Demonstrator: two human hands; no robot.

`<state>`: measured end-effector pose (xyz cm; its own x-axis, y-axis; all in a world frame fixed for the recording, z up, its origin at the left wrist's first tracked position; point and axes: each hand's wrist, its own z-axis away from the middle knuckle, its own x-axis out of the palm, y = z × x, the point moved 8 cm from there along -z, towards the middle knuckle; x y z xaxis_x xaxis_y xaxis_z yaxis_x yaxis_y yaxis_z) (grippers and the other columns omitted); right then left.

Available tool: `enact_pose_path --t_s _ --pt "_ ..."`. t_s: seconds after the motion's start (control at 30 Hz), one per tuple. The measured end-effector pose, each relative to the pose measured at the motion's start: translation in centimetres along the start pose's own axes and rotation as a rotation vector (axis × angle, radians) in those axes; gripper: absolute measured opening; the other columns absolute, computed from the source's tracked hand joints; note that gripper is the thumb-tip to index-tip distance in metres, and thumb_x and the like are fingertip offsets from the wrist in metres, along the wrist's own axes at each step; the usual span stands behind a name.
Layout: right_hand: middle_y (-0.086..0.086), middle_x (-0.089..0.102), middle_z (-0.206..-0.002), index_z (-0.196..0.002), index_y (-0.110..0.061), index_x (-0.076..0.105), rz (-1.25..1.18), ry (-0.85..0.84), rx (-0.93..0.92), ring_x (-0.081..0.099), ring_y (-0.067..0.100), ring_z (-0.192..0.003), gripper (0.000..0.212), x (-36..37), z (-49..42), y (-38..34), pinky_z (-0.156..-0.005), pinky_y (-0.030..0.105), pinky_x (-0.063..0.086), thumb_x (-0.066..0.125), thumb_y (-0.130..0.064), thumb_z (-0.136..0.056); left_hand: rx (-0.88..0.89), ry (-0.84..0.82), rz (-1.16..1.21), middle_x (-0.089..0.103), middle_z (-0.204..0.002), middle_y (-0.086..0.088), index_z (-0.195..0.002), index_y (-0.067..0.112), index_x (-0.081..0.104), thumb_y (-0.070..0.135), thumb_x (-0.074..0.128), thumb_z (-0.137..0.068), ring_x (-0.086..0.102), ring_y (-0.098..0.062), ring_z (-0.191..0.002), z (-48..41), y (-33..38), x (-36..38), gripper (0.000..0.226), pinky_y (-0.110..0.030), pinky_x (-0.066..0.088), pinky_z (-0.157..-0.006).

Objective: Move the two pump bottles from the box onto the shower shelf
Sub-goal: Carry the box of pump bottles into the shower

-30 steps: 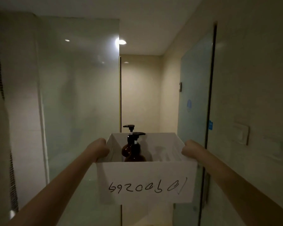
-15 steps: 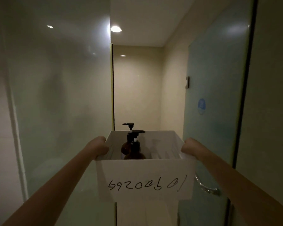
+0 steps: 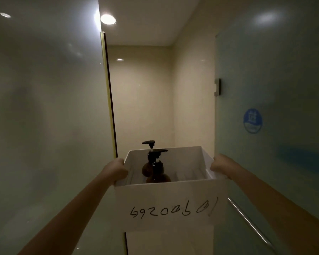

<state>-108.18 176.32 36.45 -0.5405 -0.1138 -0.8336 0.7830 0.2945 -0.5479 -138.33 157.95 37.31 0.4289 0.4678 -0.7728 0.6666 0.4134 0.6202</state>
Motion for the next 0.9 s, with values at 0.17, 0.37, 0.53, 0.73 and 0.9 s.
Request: enact_pose_path --t_s 0.17,0.37,0.53,0.73,0.9 --pt "0.021 0.058 -0.089 -0.108 0.011 0.059 0.003 0.003 0.029 0.067 0.034 -0.088 0.028 1.0 -5.4 -1.9 -0.064 0.029 0.047 0.050 -0.001 -0.085 0.003 -0.002 0.001 0.047 -0.068 -0.008 -0.064 0.009 0.044 -0.002 0.048 -0.075 0.052 -0.027 -0.077 -7.1 -0.5 0.6 0.016 -0.026 0.037 -0.047" --pt "0.023 0.054 -0.093 -0.105 0.009 0.058 -0.017 -0.027 0.028 0.059 0.031 -0.080 0.021 2.9 -13.3 -3.7 -0.062 0.029 0.044 0.050 0.000 -0.088 0.001 0.015 -0.018 0.045 -0.064 -0.007 -0.058 0.011 0.041 -0.003 0.049 -0.073 0.048 -0.022 -0.064 -15.2 -0.9 1.7 0.021 -0.024 0.033 -0.043" --pt "0.030 0.060 -0.111 -0.113 0.013 0.055 -0.033 -0.036 0.003 0.064 0.038 -0.093 0.029 4.2 -20.6 -4.7 -0.066 0.033 0.048 0.050 -0.001 -0.089 -0.019 0.049 -0.024 0.046 -0.063 -0.007 -0.060 0.013 0.041 -0.001 0.052 -0.074 0.045 -0.018 -0.056 -21.3 -0.5 2.6 0.023 -0.024 0.033 -0.041" --pt "0.027 0.058 -0.099 -0.113 0.015 0.056 -0.061 -0.073 -0.023 0.063 0.036 -0.088 0.029 5.5 -29.4 -5.7 -0.065 0.032 0.046 0.049 0.001 -0.089 -0.044 0.057 0.029 0.047 -0.062 -0.007 -0.059 0.010 0.044 -0.008 0.051 -0.074 0.047 -0.017 -0.055 -28.8 0.3 4.1 0.025 -0.027 0.038 -0.041" --pt "0.024 0.056 -0.094 -0.112 0.015 0.056 -0.043 -0.083 -0.025 0.059 0.033 -0.082 0.029 6.8 -35.7 -6.5 -0.062 0.030 0.044 0.049 0.000 -0.089 -0.060 0.069 0.006 0.046 -0.062 -0.008 -0.058 0.007 0.044 -0.010 0.048 -0.074 0.048 -0.021 -0.061 -34.6 1.1 5.2 0.024 -0.030 0.040 -0.049"
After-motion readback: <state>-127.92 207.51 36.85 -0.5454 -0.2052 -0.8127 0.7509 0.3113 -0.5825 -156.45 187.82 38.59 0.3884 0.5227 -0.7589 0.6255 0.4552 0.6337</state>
